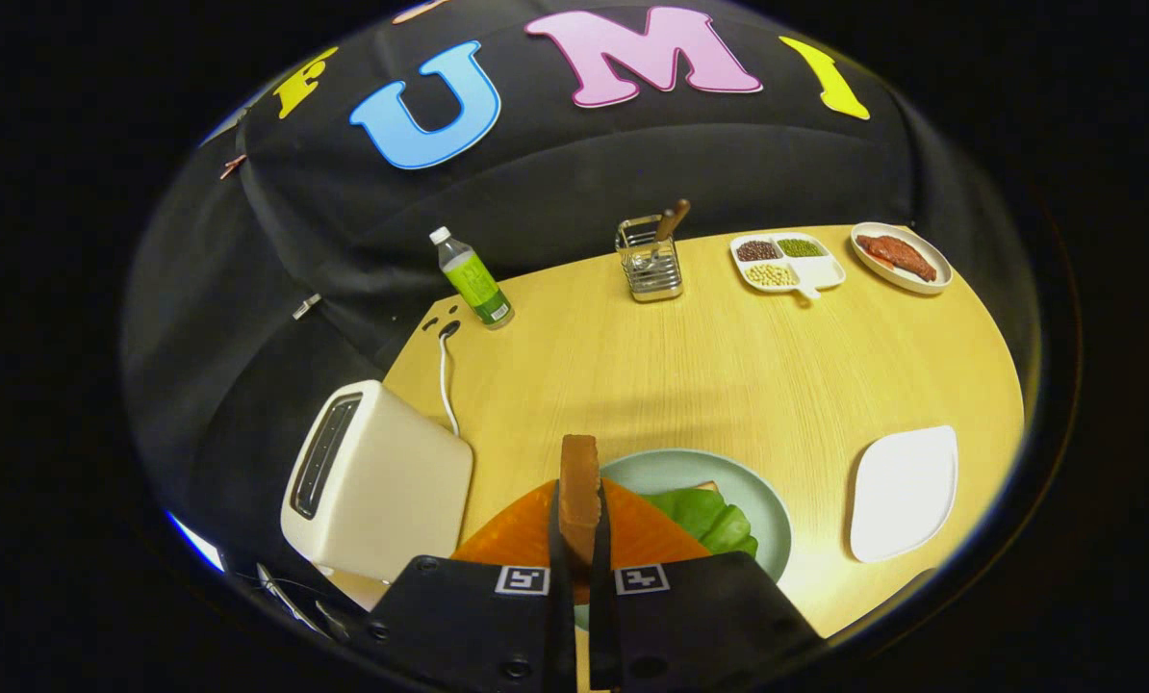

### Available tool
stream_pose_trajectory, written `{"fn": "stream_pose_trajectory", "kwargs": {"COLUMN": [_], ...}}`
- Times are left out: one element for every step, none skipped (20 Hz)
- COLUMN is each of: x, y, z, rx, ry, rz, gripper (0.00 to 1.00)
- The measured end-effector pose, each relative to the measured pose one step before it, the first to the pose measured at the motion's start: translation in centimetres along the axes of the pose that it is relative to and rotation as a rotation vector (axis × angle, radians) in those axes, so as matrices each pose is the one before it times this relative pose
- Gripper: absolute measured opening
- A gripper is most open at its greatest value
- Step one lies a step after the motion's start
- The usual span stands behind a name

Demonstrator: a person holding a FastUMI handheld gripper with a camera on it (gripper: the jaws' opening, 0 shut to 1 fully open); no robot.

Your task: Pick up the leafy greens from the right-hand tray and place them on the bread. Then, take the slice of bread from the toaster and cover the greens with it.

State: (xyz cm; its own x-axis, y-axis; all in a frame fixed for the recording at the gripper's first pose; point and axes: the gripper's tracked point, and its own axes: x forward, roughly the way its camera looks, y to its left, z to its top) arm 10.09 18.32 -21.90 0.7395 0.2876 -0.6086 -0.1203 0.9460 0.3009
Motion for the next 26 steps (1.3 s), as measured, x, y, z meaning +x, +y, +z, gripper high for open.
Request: {"fn": "stream_pose_trajectory", "kwargs": {"x": [0.133,0.11,0.067,0.063,0.09,0.102,0.071,0.009,0.199,0.16,-0.057,0.005,0.192,0.117,0.184,-0.154,-0.386,-0.476,-0.653,-0.596,-0.818,-0.754,-0.919,-1.073,-1.155,-1.069], "y": [-0.488,-0.479,-0.517,-0.594,-0.818,-0.755,-0.739,-0.69,-0.819,-0.338,-0.43,-0.743,-0.719,-0.614,-0.392,-0.248,-0.271,-0.269,-0.39,-0.034,-0.225,-0.157,-0.162,-0.072,-0.227,-0.172], "z": [-0.306,-0.217,-0.059,-0.035,-0.106,-0.116,-0.166,-0.143,-0.131,-0.25,-0.436,-0.411,-0.198,-0.043,-0.317,-0.138,-0.101,0.341,0.404,0.448,0.509,0.904,1.002,1.279,1.532,1.495], "rx": [0.01175,0.01286,0.01233,0.00717,0.00022,-0.00531,-0.00486,-0.00009,0.00215,0.00513,0.00261,-0.0004,-0.00439,-0.01187,-0.01468,-0.01231,-0.0085,-0.00611,-0.00658,-0.00592,-0.01067,-0.0121,-0.01283,-0.01522,-0.01646,-0.01706], "ry": [0.00484,0.00255,-0.00243,-0.00245,-0.00201,0.00025,0.0016,-0.003,-0.00698,0.00066,0.00544,0.00397,-0.00138,-0.00127,0.00183,0.00426,-0.00182,-0.01446,-0.01941,-0.01358,-0.02055,-0.0234,-0.02549,-0.03262,-0.03907,-0.03951], "rz": [-0.00385,-0.00443,-0.00505,-0.011,-0.01697,-0.01939,-0.01718,-0.01715,-0.02176,-0.00403,-0.01238,-0.01887,-0.02128,-0.02189,-0.01325,-0.00609,-0.00245,-0.0041,-0.00649,0.00229,-0.00795,-0.00271,-0.00208,-0.00344,-0.00552,-0.00407], "gripper": [0.1,0.1,0.1,0.1,0.11,0.13,0.15,0.19,0.24,0.3,0.32,0.37,0.41,0.52,0.58,0.64,0.68,0.72,0.75,0.78,0.86,0.94,0.94,0.94,0.94,0.98]}}
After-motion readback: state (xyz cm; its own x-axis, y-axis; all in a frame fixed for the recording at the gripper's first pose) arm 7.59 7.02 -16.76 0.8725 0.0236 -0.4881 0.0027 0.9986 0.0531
